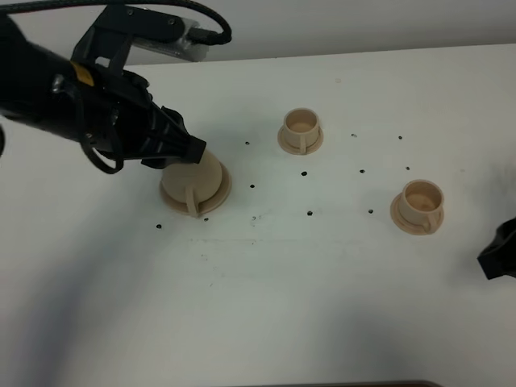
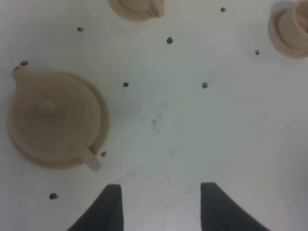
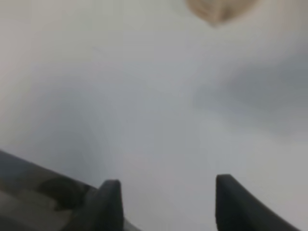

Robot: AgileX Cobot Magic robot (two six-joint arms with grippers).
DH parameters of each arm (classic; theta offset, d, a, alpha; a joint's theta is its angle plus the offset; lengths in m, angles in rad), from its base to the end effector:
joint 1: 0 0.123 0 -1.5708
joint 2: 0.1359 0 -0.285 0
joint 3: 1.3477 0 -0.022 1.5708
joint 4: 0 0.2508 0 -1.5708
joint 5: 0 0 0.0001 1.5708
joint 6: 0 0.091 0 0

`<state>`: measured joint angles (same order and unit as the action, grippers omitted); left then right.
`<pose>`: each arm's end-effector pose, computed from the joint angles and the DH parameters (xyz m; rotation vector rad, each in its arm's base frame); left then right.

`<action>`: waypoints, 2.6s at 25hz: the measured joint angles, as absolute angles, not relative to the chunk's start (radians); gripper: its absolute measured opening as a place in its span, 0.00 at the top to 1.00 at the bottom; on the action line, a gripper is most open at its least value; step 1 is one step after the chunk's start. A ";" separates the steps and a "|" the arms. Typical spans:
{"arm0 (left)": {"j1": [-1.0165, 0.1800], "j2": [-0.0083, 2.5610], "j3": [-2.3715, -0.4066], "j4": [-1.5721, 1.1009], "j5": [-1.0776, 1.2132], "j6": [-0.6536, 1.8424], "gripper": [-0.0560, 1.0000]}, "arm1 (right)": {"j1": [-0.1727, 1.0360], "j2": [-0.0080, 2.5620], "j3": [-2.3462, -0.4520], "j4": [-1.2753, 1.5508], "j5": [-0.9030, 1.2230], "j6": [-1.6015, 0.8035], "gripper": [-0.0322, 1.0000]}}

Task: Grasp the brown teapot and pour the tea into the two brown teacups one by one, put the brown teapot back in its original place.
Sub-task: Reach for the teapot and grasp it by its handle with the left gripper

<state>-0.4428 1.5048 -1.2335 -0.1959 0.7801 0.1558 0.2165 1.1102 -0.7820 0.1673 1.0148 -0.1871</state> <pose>0.2861 -0.1495 0.3094 0.6329 2.4673 -0.3430 0.1791 0.0526 0.2691 -0.4741 2.7808 0.2271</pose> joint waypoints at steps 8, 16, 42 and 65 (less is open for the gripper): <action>-0.443 1.692 -1.421 0.064 0.842 -0.070 0.56 | 0.217 0.884 -0.782 0.016 1.093 -0.035 0.56; -0.443 1.812 -1.557 0.160 0.835 -0.208 0.56 | 0.217 0.598 -0.649 0.000 1.101 -0.048 0.56; -0.443 2.090 -1.829 0.211 1.109 -0.319 0.60 | 0.217 0.145 -0.515 0.034 1.072 -0.054 0.56; -0.443 2.161 -1.830 -0.068 1.189 -0.256 0.60 | 0.023 0.046 -0.515 0.081 1.065 -0.050 0.56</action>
